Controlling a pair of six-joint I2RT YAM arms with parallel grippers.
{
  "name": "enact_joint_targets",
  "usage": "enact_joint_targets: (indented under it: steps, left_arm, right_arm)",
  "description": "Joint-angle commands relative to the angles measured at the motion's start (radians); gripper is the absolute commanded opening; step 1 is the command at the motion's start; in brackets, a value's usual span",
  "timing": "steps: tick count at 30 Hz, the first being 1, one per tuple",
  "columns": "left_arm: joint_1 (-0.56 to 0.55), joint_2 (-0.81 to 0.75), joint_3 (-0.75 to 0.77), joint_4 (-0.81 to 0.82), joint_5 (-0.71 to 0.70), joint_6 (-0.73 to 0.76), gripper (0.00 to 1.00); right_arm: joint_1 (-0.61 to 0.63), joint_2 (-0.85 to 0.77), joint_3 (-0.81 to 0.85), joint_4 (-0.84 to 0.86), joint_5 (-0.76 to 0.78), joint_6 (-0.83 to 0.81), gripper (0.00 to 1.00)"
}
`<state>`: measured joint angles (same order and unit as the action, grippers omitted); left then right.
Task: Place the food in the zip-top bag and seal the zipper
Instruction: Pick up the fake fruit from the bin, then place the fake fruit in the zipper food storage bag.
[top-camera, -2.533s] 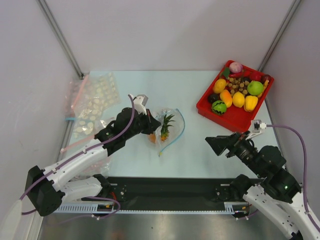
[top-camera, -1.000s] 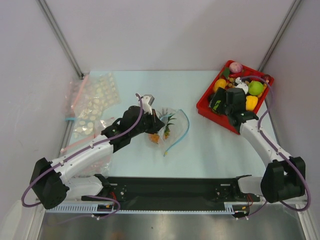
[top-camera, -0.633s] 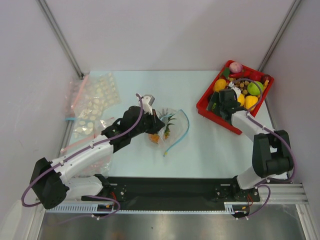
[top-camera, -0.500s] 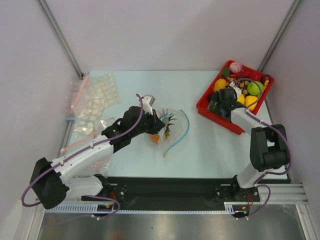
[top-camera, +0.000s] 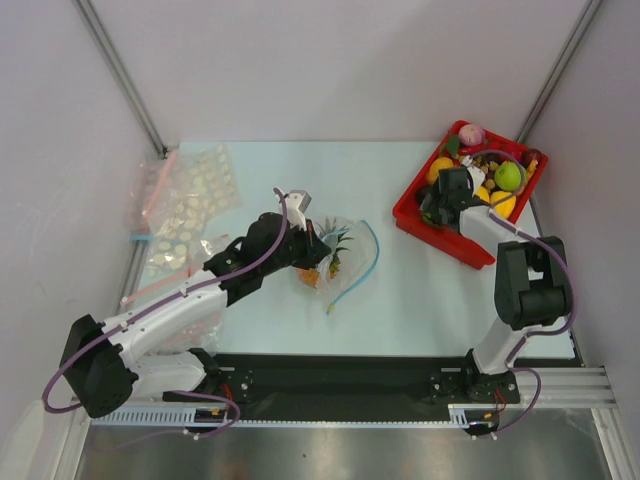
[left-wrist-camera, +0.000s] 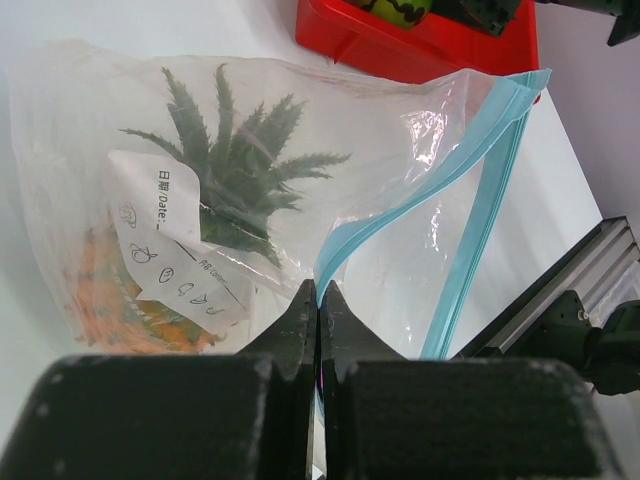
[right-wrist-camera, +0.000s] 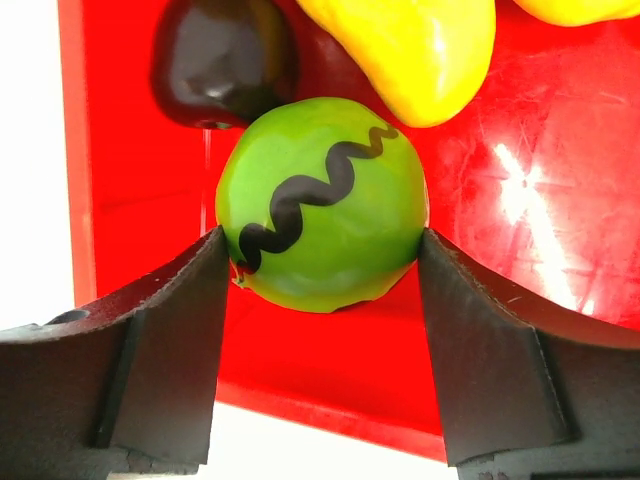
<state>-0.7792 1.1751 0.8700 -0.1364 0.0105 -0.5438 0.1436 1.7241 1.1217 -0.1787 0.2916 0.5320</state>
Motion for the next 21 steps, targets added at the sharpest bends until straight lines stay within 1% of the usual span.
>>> enact_joint_targets:
  steps: [1, 3, 6, 7, 10, 11, 13, 14, 16, 18, 19, 20, 21]
  left_arm:
    - [-0.008, -0.002, 0.038, 0.017, -0.007, 0.024, 0.0]
    - [-0.009, -0.006, 0.04, 0.017, -0.007, 0.024, 0.0]
    - [-0.011, -0.014, 0.037, 0.018, -0.007, 0.022, 0.0]
    - [-0.011, -0.018, 0.035, 0.018, -0.007, 0.024, 0.0]
    - [-0.011, -0.017, 0.035, 0.02, -0.007, 0.024, 0.01]
    - [-0.011, -0.018, 0.038, 0.015, -0.007, 0.024, 0.0]
    - [-0.011, -0.02, 0.038, 0.015, -0.009, 0.024, 0.0]
    - [-0.012, -0.022, 0.035, 0.017, -0.007, 0.025, 0.0]
    - [-0.012, -0.023, 0.034, 0.015, -0.038, 0.025, 0.0]
    - [-0.012, -0.022, 0.037, 0.012, -0.049, 0.03, 0.0]
    - [-0.012, -0.023, 0.037, 0.011, -0.053, 0.031, 0.0]
    - [-0.011, -0.02, 0.037, 0.011, -0.061, 0.025, 0.0]
    - [-0.011, -0.019, 0.037, 0.011, -0.067, 0.025, 0.0]
  right_arm:
    - [-0.003, -0.113, -0.051, 0.07, -0.02, 0.022, 0.65]
    - [-0.001, -0.202, -0.085, 0.105, -0.072, 0.023, 0.63]
    - [0.033, -0.289, -0.111, 0.094, -0.092, 0.011, 0.6]
    - [0.048, -0.341, -0.112, 0.085, -0.089, -0.013, 0.6]
    - [0.105, -0.421, -0.106, 0.039, -0.072, -0.058, 0.61]
    - [0.122, -0.476, -0.108, 0.03, -0.072, -0.067, 0.61]
    - [0.16, -0.53, -0.125, 0.019, -0.094, -0.084, 0.61]
    - [0.172, -0.584, -0.135, 0.019, -0.106, -0.087, 0.61]
    - [0.214, -0.648, -0.189, 0.045, -0.152, -0.092, 0.6]
    - [0.241, -0.753, -0.235, 0.094, -0.181, -0.102, 0.6]
    - [0.269, -0.788, -0.302, 0.126, -0.196, -0.109, 0.6]
    - [0.283, -0.829, -0.334, 0.21, -0.215, -0.116, 0.6]
    - [0.292, -0.897, -0.374, 0.253, -0.27, -0.116, 0.6]
